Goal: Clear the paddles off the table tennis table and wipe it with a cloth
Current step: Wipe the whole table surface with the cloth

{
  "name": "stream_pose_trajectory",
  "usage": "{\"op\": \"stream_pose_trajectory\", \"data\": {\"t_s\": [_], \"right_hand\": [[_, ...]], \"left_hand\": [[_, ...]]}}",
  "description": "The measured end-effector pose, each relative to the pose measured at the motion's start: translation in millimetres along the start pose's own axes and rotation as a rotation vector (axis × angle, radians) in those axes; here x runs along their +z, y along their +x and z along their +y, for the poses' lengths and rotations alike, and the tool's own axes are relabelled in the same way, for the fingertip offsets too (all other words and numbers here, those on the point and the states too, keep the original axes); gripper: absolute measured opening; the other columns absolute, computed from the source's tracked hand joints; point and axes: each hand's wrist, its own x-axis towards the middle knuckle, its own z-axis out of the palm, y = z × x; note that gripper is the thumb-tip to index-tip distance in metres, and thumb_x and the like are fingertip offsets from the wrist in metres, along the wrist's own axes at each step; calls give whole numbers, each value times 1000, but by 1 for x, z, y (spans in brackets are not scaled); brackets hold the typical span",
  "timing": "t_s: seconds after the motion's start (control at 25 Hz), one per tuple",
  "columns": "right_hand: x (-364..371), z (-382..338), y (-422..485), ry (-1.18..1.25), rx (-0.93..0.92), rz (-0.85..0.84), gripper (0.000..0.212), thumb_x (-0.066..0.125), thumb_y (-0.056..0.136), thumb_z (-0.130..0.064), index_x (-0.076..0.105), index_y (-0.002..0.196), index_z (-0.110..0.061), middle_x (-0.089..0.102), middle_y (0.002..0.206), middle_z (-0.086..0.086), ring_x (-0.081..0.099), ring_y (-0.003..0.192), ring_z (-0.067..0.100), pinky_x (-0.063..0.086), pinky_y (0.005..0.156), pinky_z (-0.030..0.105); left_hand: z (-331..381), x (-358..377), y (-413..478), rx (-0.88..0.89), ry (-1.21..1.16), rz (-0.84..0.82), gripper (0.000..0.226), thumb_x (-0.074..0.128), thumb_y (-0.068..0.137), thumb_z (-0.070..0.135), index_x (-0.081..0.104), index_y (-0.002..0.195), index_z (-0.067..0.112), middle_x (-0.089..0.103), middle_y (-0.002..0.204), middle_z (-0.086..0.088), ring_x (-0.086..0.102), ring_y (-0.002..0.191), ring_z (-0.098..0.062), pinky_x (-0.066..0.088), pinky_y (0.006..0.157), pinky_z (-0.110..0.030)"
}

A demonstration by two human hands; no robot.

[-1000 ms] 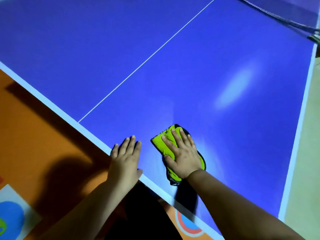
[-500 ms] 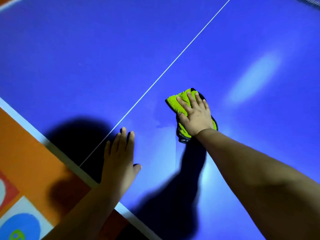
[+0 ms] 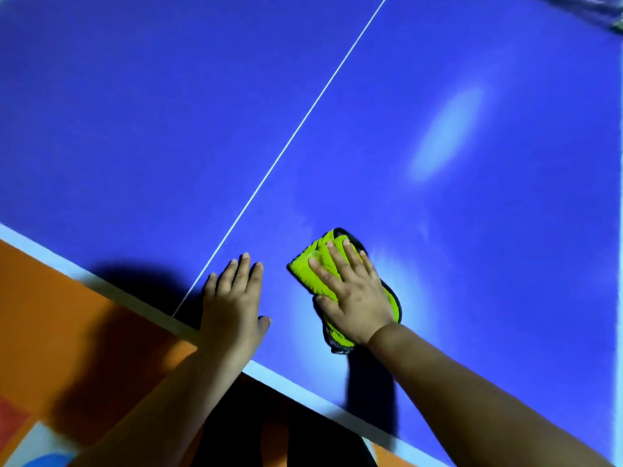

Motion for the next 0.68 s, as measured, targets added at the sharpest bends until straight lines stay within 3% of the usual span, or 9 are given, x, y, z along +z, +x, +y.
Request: {"op": "stream_pose_trajectory", "data": {"t_s": [0.2,0.32,0.48,0.64,0.68], "right_hand": [[17,-66,-96,18,25,8,64,46,90,-49,24,149,-40,16,160,3,8,148,30,10,117,48],[22,-88,-123,6,78,7,64,47,89,-50,27,149,-40,19,159,3,10,148,31,16,113,51],[11,-80,-81,-1,45,3,62,44,87,-51,29,147,-42,21,158,2,11,147,30,11,115,48],[3,-55,3,-9,10,-9,62,43,86,-50,29,146,-43,23,158,2,15,146,29,8,117,45],[1,-47,26,-10,-3,-10,62,43,85,-50,30,145,-42,25,157,2,16,146,29,9,117,45]], "left_hand": [[-23,-1,-31,89,12,5,101,93,29,30,60,122,8,53,134,-13,54,119,-31,38,96,-50],[-48,-12,-41,76,19,-49,102,93,24,29,62,118,5,56,130,-16,57,115,-33,42,92,-52],[-85,-27,-28,-30,45,-82,108,93,24,33,59,121,0,52,132,-21,54,117,-35,41,91,-56],[-85,-39,-15,-56,20,-175,107,76,64,50,21,147,11,13,156,-8,18,142,-19,16,113,-38],[-85,-39,-13,-59,24,-179,109,77,61,51,23,147,10,15,156,-8,20,142,-19,19,112,-37]]}}
